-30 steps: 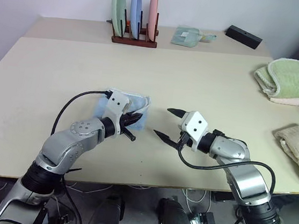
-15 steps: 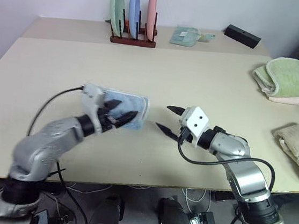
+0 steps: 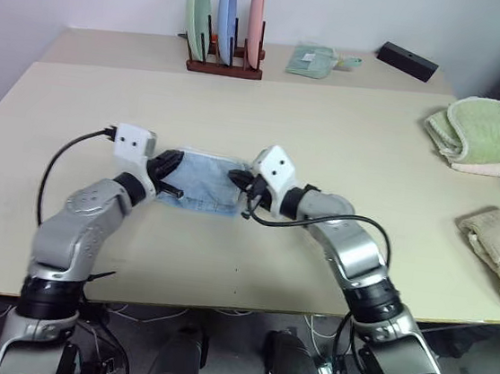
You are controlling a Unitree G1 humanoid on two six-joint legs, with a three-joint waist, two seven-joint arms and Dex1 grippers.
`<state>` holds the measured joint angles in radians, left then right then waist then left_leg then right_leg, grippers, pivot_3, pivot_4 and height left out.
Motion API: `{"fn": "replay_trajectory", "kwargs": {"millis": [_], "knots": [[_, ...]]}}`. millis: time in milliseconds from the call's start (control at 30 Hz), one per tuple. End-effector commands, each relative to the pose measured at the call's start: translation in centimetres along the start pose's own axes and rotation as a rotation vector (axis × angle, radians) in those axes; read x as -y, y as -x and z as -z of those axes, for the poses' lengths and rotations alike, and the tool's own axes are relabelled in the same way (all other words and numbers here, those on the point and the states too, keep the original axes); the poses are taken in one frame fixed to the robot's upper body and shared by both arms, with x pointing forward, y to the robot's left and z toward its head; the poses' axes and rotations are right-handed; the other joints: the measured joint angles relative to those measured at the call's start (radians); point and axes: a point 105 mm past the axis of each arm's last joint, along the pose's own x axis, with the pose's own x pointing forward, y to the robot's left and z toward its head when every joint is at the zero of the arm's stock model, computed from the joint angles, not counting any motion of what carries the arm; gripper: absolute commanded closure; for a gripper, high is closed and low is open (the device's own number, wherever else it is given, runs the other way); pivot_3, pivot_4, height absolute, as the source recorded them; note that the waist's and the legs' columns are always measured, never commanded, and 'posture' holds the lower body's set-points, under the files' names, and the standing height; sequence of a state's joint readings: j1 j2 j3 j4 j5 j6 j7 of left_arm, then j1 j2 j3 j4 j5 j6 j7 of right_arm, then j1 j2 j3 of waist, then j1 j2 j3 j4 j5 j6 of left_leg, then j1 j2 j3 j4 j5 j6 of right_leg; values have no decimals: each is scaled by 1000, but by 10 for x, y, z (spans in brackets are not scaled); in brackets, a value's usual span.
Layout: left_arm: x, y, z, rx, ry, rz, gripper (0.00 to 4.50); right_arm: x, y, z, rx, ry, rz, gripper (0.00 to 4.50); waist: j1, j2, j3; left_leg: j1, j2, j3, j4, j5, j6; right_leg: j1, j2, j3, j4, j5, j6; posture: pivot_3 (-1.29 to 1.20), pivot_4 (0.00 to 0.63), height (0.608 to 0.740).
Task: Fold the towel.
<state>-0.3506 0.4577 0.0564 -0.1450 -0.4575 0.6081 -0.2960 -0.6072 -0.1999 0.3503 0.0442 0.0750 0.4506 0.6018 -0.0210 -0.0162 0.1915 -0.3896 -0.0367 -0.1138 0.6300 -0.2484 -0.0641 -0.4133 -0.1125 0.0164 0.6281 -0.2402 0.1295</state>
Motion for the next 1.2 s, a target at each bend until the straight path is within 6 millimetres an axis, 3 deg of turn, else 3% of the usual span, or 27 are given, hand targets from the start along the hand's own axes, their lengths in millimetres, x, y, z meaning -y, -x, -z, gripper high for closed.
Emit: {"fn": "replay_trajectory", "kwargs": {"millis": [33, 267, 333, 400, 533, 633, 700, 833, 1033, 1200], "knots": [[4, -1, 25, -85, -85, 39, 4264, -3, -12, 15, -70, 40, 10, 4500, -3, 0, 0, 0, 0, 0, 0, 0, 0, -1, 0, 0, 1, 0, 0, 0, 150, 740], [-1, 14, 67, -152, -44, 22, 4264, -5, -10, 38, -124, 2, 41, 4500, -2, 1, -1, 1, 0, 0, -1, 0, 0, -1, 0, 1, 2, 0, 0, 0, 150, 740], [0, 14, 58, -80, -1, 11, 4264, -1, -8, 29, -74, 2, 63, 4500, 0, 2, -2, 2, 0, 0, -1, 0, 0, 1, 0, 0, 2, 0, 0, 0, 150, 740], [-2, 16, 33, 45, 26, -9, 4264, 4, -1, 10, 10, -57, 65, 4500, 1, 1, -2, 3, 0, 0, 0, 0, 0, 2, 0, 1, 2, 0, 0, 0, 150, 740], [-12, 36, 5, 154, -57, -36, 4330, 9, 20, -2, 35, -179, 41, 2685, -1, 1, -1, 1, 0, 0, 0, 0, 0, 0, 0, 0, 2, 0, 0, 0, 150, 740], [-15, 47, 1, 149, -147, -32, 4330, 11, 30, -4, 22, -273, 49, 1165, 1, 1, -1, 0, 1, -1, -1, 0, 0, -1, 0, 0, 2, 0, 0, 0, 150, 740], [-14, 67, 3, 120, -242, 29, 4330, 18, 37, 4, -23, -445, 104, 143, -2, 1, -1, 0, 0, 0, -1, 0, 0, -1, 0, 0, 2, 0, 0, 0, 150, 740], [-6, 82, 5, 102, -285, 112, 4330, 13, 39, 14, -92, -608, 90, 60, 4, 2, -1, -1, 1, 0, -1, 0, 0, -2, 0, 1, 2, -2, -3, 0, 150, 740], [14, 87, 12, 88, -236, 209, 4330, 4, 14, 26, -143, -810, 57, 60, 0, 3, 0, -1, 1, 0, -1, 0, 0, -2, 0, 0, 2, -2, -4, 0, 150, 740], [18, 83, 14, 91, -224, 198, 4330, -4, -9, 12, -112, -858, -4, 60, -6, 3, -1, -1, 1, 0, -1, 0, 0, -3, 0, 1, 2, 0, -1, 0, 150, 740]]}}
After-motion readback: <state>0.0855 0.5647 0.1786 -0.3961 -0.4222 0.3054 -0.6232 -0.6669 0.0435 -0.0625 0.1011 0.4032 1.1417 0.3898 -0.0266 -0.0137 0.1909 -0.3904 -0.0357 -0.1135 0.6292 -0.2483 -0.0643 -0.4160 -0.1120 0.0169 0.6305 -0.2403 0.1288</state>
